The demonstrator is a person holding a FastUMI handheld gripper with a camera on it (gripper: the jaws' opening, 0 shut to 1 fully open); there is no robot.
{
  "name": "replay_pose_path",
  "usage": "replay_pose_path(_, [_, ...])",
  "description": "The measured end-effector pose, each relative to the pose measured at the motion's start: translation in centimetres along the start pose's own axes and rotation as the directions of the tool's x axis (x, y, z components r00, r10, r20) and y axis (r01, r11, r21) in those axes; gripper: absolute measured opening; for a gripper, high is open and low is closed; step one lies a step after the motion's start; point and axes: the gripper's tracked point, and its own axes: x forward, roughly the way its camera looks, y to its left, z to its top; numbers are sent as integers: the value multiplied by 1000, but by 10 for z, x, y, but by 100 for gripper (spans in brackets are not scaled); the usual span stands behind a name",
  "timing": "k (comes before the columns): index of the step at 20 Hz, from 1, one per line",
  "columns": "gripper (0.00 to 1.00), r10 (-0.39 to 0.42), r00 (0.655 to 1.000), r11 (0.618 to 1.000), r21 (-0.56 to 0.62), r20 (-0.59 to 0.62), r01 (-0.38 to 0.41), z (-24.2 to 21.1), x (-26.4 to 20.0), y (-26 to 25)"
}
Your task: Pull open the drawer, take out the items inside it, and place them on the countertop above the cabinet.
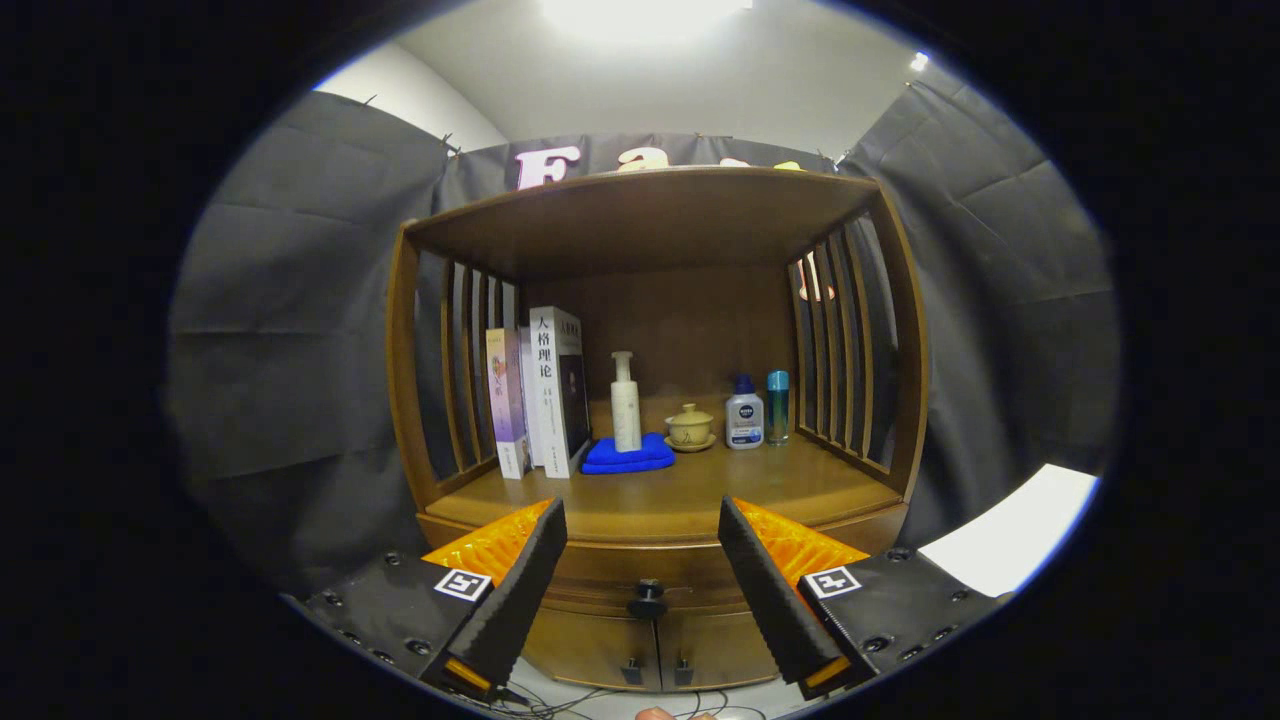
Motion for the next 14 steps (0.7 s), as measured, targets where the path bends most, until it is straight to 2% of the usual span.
replay_pose_path(5, [98,-1,1000,1000,-7,-21,1,-34,25,1])
replay_pose_path(14, [98,-26,983,999,-42,-182,18,-116,69,-6])
